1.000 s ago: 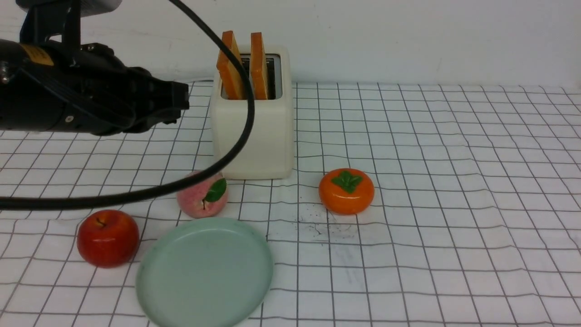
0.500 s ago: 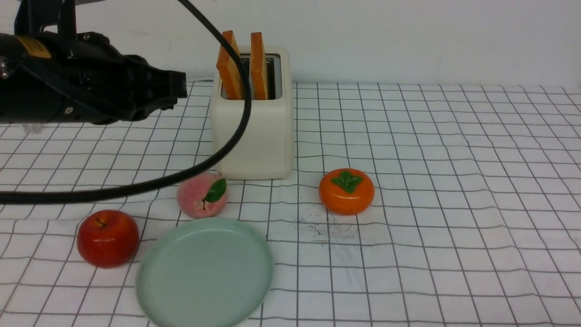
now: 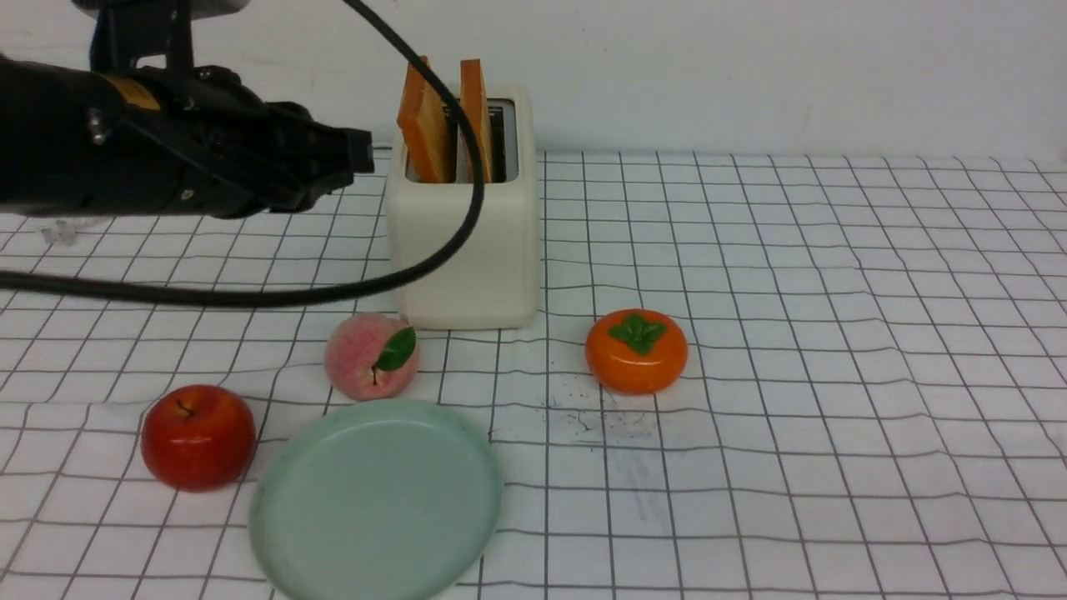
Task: Take toasted bread from bread machine on white checkered table place on plate.
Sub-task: 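Reach for a toast slice standing in the toaster with the left gripper, then place the slice of bread on the plate with the left gripper, then grasp the toast slice in the toaster and pull it up out of the slot with the right gripper, then place the held slice of bread on top of the slice on the plate with the right gripper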
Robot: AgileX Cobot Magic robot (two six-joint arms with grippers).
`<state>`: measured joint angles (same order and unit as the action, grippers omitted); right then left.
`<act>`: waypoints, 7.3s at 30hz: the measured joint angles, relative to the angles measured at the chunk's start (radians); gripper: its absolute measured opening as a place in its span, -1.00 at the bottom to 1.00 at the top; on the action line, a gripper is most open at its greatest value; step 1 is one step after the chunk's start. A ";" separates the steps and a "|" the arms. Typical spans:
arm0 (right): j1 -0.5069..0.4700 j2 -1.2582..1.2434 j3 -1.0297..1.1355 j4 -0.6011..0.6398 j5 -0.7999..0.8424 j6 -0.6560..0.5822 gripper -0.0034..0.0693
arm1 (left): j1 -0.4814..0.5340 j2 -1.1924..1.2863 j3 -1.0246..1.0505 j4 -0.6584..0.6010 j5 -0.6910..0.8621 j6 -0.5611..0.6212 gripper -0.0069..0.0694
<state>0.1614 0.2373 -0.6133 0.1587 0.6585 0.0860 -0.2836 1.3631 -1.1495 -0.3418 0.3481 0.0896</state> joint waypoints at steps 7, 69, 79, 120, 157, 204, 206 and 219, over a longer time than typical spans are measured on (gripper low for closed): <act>0.041 0.173 -0.203 0.165 0.229 -0.224 -0.77 | 0.002 0.244 -0.281 0.000 0.047 -0.005 0.26; 0.042 0.218 -0.242 0.222 0.183 -0.332 -0.92 | 0.041 -0.148 -0.147 -0.019 0.675 -0.135 -0.56; 0.042 0.218 -0.243 0.266 0.204 -0.338 -0.96 | 0.041 -0.104 0.359 -0.285 0.305 0.061 -0.56; 0.042 0.300 -0.250 0.381 0.322 -0.357 -0.91 | 0.041 -0.659 0.371 -0.039 0.146 0.124 -0.81; 0.509 1.773 -1.391 -0.374 -0.090 0.243 0.63 | 0.041 -1.035 0.371 0.004 0.363 -0.006 -0.85; 0.560 1.767 -1.483 -1.083 -0.348 0.872 -0.57 | 0.041 -1.035 0.371 0.004 0.363 -0.006 -0.85; 0.628 1.638 -1.488 -1.025 -0.242 0.759 -0.57 | 0.041 -1.035 0.371 0.004 0.363 -0.006 -0.85; 0.591 1.462 -1.472 0.069 0.603 -0.202 -0.57 | 0.041 -1.035 0.371 0.010 0.400 -0.006 -0.85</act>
<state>0.7521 1.6991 -2.0855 0.2273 1.2611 -0.1163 -0.2429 0.3285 -0.7784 -0.3320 0.7483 0.0835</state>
